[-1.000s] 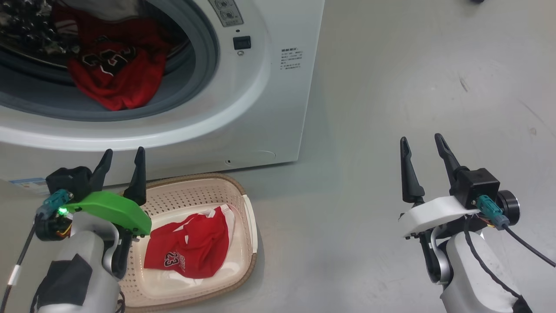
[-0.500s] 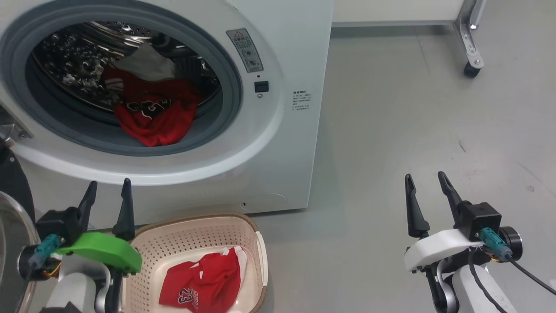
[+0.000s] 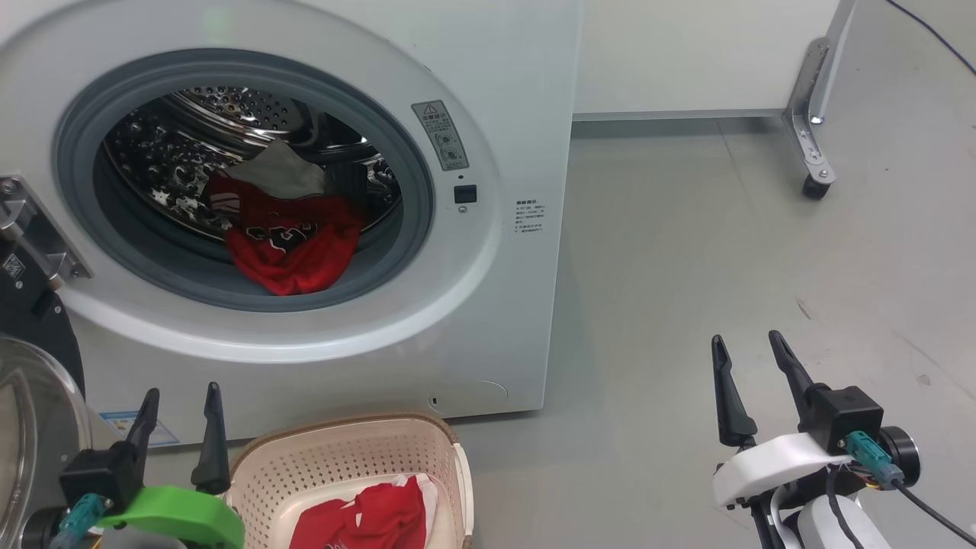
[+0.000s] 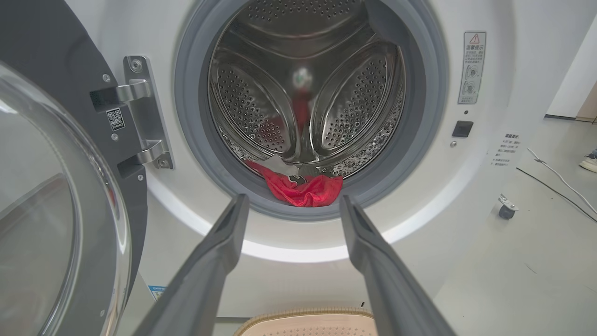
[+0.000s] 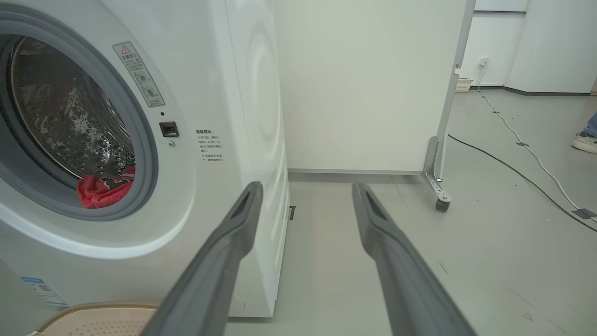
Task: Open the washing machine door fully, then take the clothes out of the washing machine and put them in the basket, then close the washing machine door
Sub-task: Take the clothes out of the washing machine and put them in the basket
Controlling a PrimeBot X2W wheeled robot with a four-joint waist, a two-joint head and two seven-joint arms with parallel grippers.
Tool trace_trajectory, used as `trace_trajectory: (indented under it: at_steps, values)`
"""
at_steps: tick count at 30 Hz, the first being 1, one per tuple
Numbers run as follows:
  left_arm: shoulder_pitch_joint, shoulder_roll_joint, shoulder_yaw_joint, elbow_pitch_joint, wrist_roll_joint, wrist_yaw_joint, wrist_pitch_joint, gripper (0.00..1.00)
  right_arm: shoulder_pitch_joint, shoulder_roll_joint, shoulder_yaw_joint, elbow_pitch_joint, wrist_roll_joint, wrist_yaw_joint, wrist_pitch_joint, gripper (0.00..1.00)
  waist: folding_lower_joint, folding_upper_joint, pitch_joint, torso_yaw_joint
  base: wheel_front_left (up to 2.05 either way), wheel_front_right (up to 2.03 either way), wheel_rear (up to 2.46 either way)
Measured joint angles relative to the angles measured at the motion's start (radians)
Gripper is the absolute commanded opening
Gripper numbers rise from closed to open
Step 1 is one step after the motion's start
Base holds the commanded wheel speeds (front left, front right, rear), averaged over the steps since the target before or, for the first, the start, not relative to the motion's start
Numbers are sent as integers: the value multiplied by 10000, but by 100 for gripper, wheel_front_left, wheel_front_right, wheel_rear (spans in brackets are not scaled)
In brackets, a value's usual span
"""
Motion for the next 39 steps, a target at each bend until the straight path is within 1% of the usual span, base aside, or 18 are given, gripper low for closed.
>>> trace_trajectory:
  at_steps: [14, 34, 39]
  values:
    - [756, -305, 180, -715, 326, -4, 2, 100, 216, 2, -25, -280, -52, 86, 0, 100, 0, 0, 18, -51, 0, 0, 0]
    - [999, -408, 332, -1183, 499, -105, 2, 100, 222, 4, -35, -439, -77, 171, 0, 100, 0, 0, 131, -125, 0, 0, 0]
    - [1001, -435, 339, -1317, 522, -130, 0, 100, 224, 8, -48, -558, -77, 167, 0, 100, 0, 0, 301, -148, 0, 0, 0]
